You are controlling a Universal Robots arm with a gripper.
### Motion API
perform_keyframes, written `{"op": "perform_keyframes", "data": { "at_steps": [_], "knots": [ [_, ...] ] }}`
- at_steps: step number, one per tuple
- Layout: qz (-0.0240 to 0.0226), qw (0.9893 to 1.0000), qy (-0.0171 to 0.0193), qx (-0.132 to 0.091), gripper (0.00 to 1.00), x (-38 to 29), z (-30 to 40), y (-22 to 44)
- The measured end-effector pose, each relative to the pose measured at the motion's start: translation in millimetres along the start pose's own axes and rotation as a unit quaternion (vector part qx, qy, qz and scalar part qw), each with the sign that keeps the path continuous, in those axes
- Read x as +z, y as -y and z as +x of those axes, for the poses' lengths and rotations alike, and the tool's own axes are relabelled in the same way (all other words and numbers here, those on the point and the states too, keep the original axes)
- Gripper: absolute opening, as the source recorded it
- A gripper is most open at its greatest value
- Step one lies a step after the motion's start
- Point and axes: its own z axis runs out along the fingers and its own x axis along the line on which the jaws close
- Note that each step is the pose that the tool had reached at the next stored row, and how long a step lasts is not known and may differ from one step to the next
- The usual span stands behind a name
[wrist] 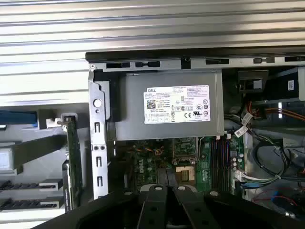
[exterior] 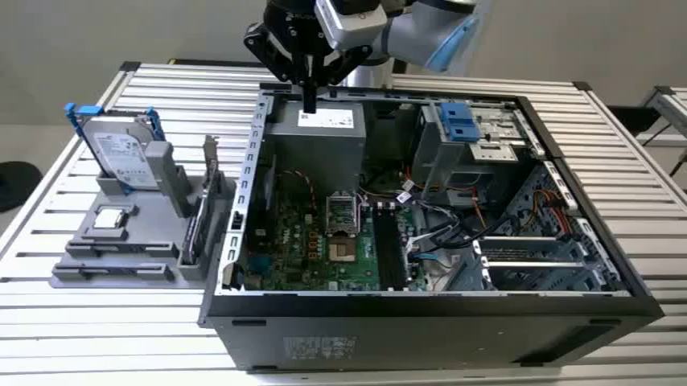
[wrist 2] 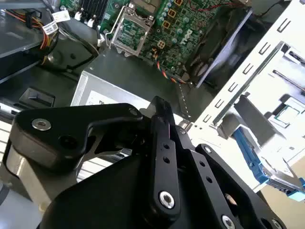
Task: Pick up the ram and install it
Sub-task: 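Reach for the ram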
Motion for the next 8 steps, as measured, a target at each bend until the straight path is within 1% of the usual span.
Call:
{"op": "perform_keyframes", "data": {
  "at_steps": [8],
  "knots": [
    [0.0005, 1.0000, 0.0001, 0.000, 0.00, 0.0, 0.0, 0.0]
  ]
}}
